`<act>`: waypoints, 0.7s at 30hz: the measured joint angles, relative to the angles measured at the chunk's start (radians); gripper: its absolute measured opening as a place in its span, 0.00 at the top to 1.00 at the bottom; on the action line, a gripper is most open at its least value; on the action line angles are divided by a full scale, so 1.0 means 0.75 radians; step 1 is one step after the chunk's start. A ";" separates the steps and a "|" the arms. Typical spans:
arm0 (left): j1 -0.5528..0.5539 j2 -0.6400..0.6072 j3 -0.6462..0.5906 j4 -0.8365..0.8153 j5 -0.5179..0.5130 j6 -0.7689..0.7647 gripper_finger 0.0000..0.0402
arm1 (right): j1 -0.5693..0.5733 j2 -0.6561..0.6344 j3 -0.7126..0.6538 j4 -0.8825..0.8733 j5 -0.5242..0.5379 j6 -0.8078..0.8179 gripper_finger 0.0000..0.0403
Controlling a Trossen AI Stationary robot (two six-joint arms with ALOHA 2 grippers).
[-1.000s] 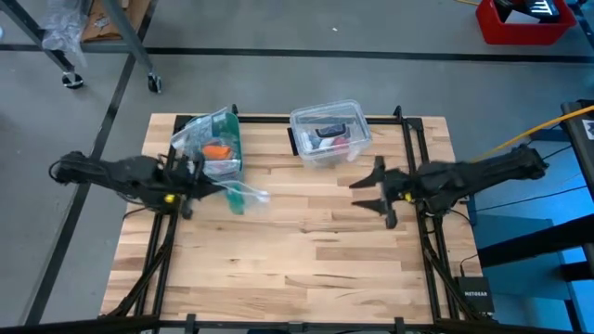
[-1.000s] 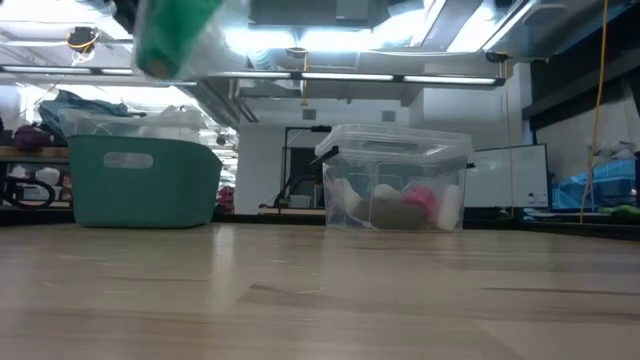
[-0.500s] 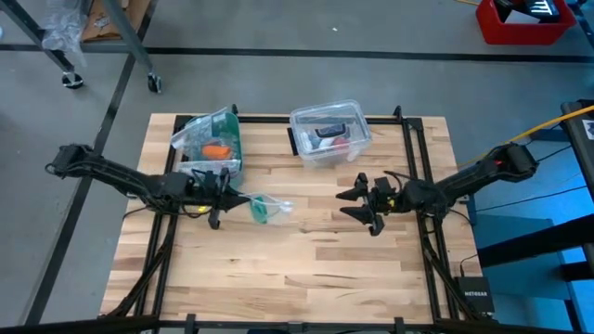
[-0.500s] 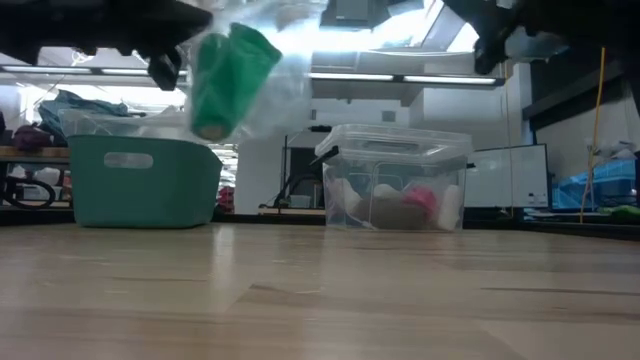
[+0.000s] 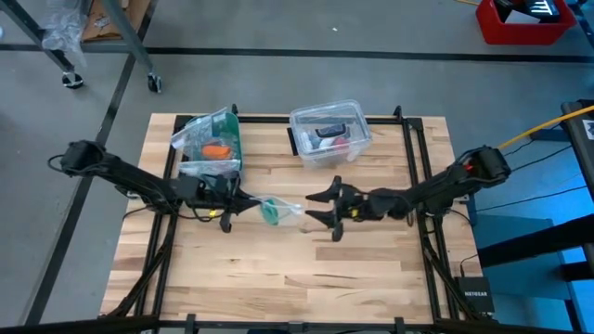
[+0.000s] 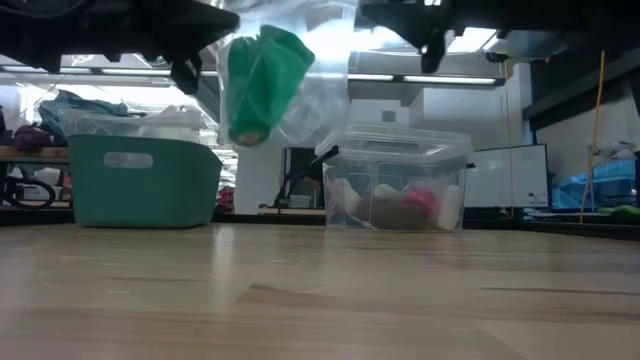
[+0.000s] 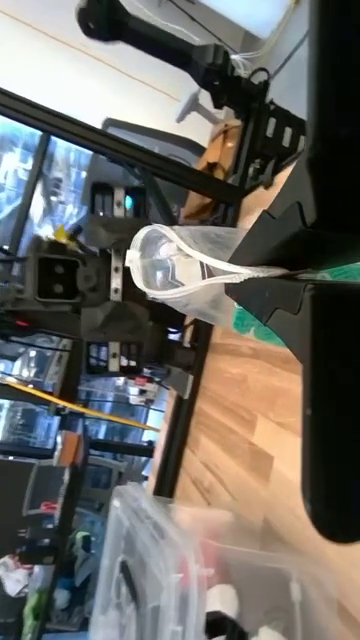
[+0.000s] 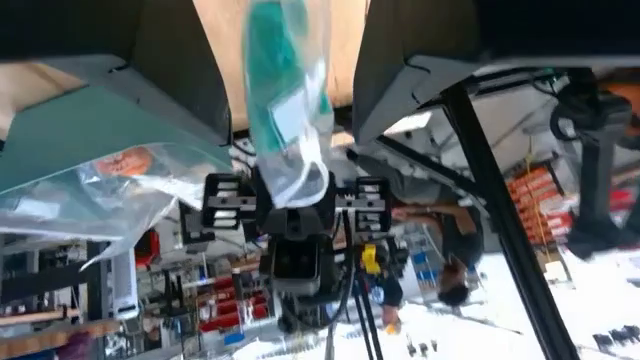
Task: Roll bandage
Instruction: Close the transparent zip bag
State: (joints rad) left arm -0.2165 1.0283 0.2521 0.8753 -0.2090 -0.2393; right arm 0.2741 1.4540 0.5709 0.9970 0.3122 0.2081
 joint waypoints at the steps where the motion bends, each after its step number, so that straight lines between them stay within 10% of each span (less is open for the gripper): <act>1: 0.000 0.010 0.005 0.000 0.001 -0.001 1.00 | 0.000 0.025 0.029 -0.026 0.001 0.000 0.48; 21: 0.000 0.032 0.018 -0.008 0.102 0.005 1.00 | 0.001 0.102 0.166 -0.220 -0.023 -0.005 0.60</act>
State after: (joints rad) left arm -0.2165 1.0519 0.2657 0.8692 -0.1326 -0.2356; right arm 0.2745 1.5307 0.6952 0.8323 0.2947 0.2047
